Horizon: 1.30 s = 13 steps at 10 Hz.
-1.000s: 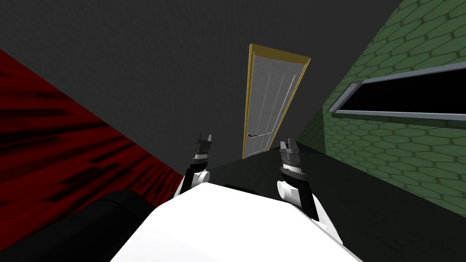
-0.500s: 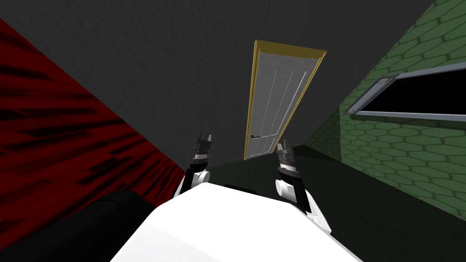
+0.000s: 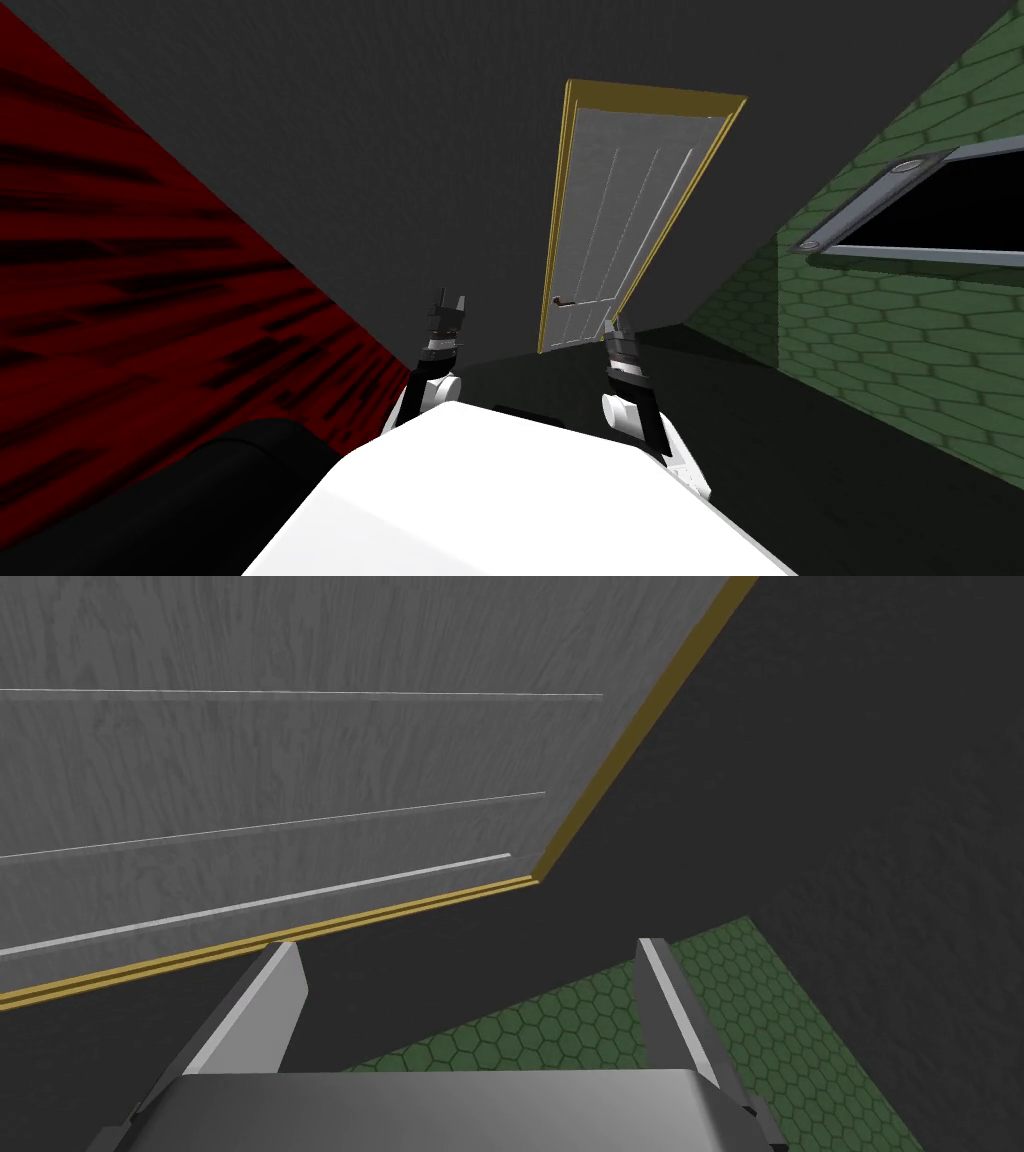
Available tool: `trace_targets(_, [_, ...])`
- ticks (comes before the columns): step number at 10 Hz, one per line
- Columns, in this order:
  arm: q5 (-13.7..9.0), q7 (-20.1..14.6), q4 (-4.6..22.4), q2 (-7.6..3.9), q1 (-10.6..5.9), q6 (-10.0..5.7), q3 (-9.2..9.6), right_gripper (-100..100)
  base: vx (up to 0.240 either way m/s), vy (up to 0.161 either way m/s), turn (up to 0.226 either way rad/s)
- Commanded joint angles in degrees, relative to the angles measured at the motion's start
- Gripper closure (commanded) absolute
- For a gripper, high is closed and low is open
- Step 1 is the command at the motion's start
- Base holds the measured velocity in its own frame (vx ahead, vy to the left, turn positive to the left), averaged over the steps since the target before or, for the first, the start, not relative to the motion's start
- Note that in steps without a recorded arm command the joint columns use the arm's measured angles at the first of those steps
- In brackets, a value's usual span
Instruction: Pull the door open
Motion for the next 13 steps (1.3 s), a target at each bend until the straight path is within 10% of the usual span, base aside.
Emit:
trace_targets(1, [-0.4, -0.4, 2.9, -0.51, -0.88, -0.81, -0.17, -100, 0.037, -0.049, 0.148])
trace_targets(13, [-2.8, -2.3, 20.1, -2.88, -7.03, -4.40, -1.04, -100, 0.026, -0.054, 0.104])
